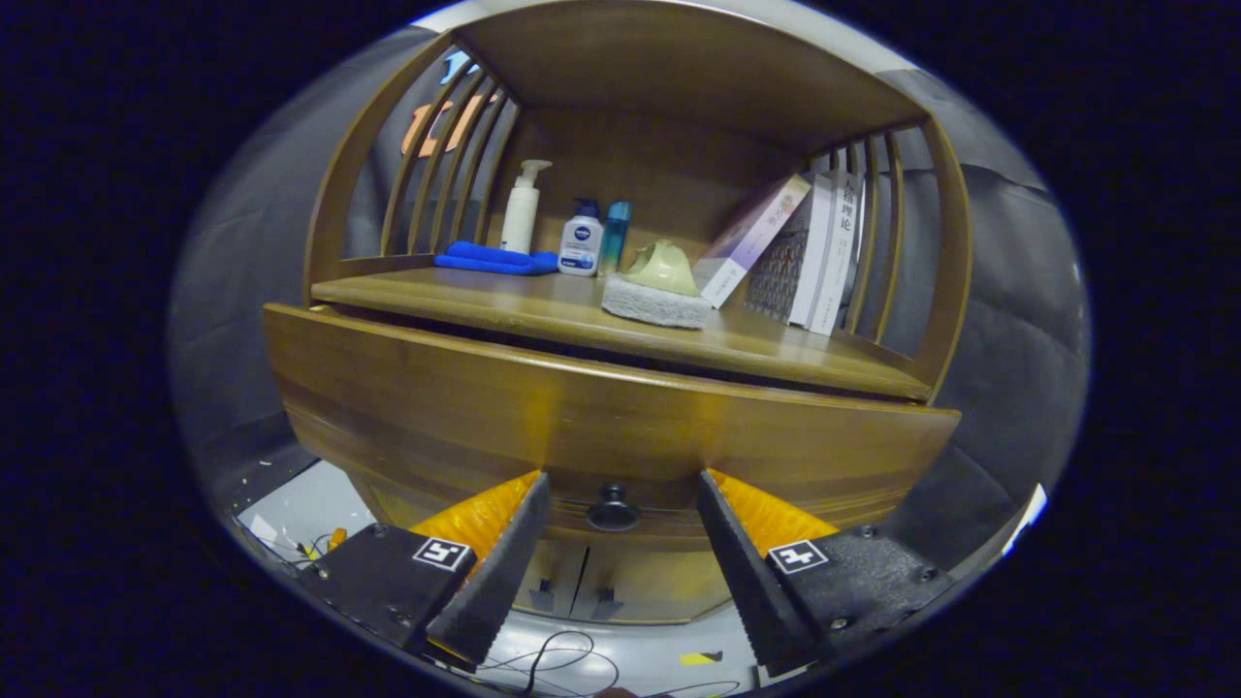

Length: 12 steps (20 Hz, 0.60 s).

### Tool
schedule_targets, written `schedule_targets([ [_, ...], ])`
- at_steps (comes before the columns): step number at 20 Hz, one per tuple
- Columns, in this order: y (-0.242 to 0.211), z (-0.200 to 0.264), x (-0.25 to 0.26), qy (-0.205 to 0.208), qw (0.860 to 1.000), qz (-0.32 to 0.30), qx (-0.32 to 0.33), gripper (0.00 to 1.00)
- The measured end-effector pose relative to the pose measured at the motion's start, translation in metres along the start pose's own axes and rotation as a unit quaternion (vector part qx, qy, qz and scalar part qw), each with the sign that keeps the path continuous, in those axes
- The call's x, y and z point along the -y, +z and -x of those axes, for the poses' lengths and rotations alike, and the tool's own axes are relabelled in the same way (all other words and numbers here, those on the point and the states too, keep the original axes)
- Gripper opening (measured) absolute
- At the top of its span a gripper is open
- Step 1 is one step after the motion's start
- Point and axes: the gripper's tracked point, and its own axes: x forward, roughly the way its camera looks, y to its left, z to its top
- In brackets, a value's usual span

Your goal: Pull open the drawer, take out the items inside it, and place them on the countertop above the cabinet.

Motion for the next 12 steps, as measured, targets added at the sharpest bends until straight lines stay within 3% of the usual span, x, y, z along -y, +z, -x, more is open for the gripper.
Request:
schedule_targets([
  [12, -0.0019, 0.0000, 0.0002, 0.003, 0.999, -0.015, -0.032, 0.97],
])
